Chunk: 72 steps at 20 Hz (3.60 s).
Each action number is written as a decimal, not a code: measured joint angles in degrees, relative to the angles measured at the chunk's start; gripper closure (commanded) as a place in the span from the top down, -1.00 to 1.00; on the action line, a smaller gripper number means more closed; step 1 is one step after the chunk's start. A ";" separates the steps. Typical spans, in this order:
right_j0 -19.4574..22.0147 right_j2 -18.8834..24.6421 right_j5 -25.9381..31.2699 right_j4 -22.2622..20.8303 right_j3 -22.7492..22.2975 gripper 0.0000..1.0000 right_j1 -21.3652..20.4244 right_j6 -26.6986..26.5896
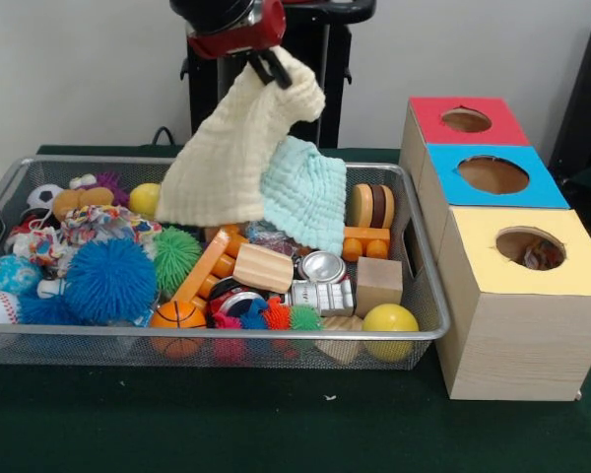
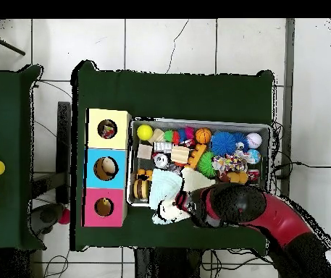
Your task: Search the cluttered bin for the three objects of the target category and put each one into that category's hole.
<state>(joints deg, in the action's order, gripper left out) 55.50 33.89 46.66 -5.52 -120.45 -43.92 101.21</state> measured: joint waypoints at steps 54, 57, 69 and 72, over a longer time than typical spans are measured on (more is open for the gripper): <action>-7.52 0.73 -1.03 -36.38 17.31 1.00 -5.61 -0.26; -6.33 0.85 -1.22 -38.56 18.50 1.00 -4.68 -0.26; -0.01 0.87 -5.94 -48.82 20.43 1.00 2.59 -0.64; 0.38 0.85 -8.38 -50.56 20.43 1.00 4.29 -0.64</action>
<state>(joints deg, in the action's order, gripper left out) 55.88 34.74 38.28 -56.07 -100.03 -39.63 100.58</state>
